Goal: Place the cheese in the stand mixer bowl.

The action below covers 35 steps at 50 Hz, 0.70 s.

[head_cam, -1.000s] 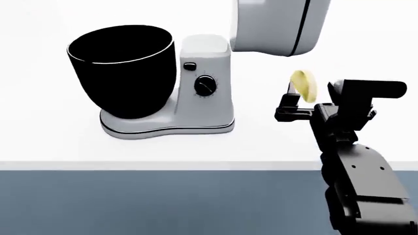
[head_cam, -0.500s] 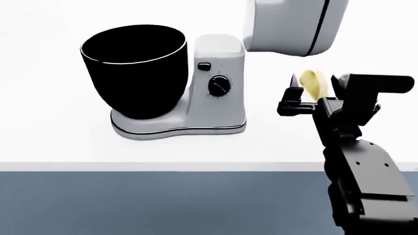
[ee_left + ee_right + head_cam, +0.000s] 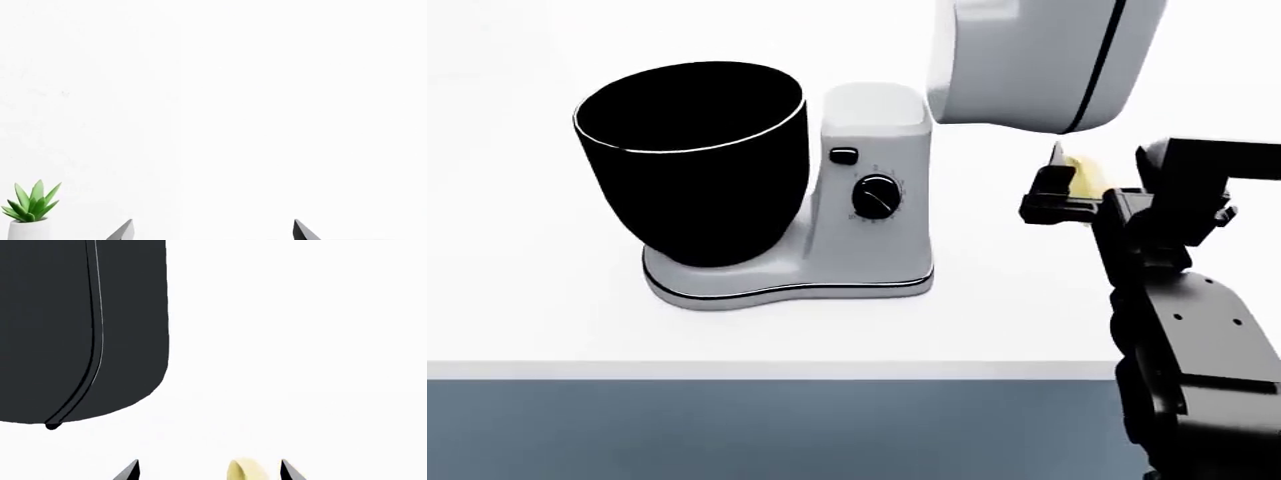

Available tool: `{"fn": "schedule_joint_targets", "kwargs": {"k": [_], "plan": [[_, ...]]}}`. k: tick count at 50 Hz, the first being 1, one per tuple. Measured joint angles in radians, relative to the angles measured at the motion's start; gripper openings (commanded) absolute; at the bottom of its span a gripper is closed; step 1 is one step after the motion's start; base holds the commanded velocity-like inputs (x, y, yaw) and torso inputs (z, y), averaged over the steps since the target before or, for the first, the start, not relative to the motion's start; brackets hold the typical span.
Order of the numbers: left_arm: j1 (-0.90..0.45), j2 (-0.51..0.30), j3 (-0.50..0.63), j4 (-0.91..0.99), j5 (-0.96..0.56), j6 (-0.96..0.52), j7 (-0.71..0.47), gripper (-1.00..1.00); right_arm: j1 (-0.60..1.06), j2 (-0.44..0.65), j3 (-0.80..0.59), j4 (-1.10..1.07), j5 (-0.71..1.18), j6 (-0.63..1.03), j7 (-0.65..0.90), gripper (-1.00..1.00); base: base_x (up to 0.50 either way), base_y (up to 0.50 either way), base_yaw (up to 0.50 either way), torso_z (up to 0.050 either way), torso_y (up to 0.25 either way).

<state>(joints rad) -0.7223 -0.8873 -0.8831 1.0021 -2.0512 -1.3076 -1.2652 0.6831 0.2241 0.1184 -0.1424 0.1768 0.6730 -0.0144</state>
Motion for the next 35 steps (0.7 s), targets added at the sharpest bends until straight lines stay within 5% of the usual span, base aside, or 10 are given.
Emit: {"fn": "schedule_joint_targets", "kwargs": {"k": [35], "plan": [[0.01, 0.028, -0.014, 0.0, 0.01, -0.025, 0.011, 1.0, 0.045, 0.052, -0.051, 0.302, -0.068, -0.152, 0.005, 1.0, 0.0, 0.0, 0.0, 0.0, 0.0]]}}
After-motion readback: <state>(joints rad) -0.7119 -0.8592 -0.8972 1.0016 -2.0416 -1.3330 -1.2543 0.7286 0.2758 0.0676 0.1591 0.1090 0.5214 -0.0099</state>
